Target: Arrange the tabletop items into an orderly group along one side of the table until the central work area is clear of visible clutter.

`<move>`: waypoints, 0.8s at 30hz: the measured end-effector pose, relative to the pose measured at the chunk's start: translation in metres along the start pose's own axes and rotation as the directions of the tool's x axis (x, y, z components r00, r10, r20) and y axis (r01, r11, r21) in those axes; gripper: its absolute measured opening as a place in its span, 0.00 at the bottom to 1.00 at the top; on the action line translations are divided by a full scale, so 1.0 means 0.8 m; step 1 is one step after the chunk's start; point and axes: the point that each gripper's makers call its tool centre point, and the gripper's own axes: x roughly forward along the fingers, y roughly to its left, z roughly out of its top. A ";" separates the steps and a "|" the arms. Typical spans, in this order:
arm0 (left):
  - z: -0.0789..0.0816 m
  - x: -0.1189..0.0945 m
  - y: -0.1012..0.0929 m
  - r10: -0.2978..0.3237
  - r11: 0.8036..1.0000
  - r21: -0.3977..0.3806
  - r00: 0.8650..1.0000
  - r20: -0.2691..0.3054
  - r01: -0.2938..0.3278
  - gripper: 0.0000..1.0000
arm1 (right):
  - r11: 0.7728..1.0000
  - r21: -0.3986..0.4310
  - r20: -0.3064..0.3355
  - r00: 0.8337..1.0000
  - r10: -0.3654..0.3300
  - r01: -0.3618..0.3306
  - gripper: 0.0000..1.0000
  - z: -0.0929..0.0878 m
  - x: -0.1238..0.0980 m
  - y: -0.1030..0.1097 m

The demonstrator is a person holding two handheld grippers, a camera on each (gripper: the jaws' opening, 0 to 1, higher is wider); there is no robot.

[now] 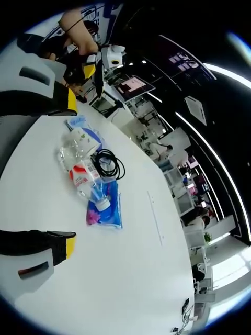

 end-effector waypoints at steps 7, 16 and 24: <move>0.000 0.003 -0.004 -0.004 1.000 0.007 1.000 -0.004 0.004 0.96 | 1.000 0.010 -0.001 1.000 0.015 -0.015 0.88 0.002 0.006 0.004; 0.000 0.005 -0.004 0.001 1.000 0.007 1.000 -0.001 -0.001 0.96 | 0.998 0.058 -0.009 0.999 0.031 -0.030 0.86 0.000 0.015 0.004; -0.005 0.000 -0.004 0.011 1.000 0.000 1.000 -0.001 -0.011 0.96 | 0.996 0.082 -0.036 0.998 0.049 -0.045 0.85 -0.007 0.030 0.011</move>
